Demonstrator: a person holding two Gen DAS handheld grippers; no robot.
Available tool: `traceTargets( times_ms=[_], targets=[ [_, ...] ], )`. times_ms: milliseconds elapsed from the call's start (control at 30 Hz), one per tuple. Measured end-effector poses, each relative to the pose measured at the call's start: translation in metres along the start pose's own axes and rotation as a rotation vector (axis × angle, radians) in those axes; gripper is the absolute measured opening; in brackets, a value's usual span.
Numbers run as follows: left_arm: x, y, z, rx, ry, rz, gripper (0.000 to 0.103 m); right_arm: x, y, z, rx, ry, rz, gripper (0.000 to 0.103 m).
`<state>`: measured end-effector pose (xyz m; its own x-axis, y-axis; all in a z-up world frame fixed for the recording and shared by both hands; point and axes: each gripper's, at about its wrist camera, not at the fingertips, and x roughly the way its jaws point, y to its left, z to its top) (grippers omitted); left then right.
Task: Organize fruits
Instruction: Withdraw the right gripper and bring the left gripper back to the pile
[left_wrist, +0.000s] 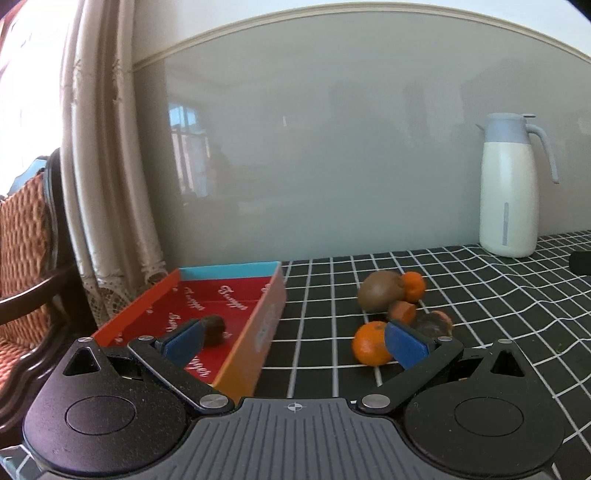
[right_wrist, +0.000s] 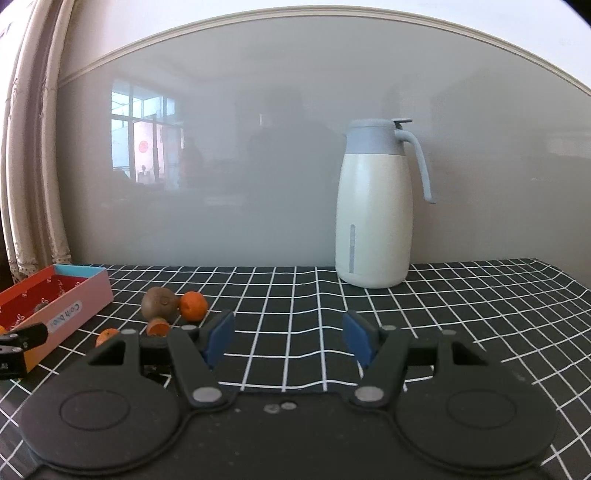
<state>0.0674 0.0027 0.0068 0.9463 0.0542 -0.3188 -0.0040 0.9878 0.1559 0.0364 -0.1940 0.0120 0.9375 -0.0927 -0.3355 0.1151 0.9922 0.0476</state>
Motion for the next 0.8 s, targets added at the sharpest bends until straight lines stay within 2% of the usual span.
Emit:
traceTargets(
  times_ms=[367,667,800],
  targets=[
    [0.017,-0.029,-0.001,-0.039,0.039,-0.081,0.103,-0.001,-0.015,-0.002,-0.001,0.009,-0.021,0.065],
    [0.028,-0.054,-0.001,-0.018,0.056,-0.124,0.103,0.001,-0.027,-0.004,0.005,0.019,-0.037,0.065],
    [0.025,-0.067,-0.005,0.033,0.08,-0.162,0.103,0.001,-0.03,-0.005,-0.006,0.019,-0.041,0.065]
  ],
)
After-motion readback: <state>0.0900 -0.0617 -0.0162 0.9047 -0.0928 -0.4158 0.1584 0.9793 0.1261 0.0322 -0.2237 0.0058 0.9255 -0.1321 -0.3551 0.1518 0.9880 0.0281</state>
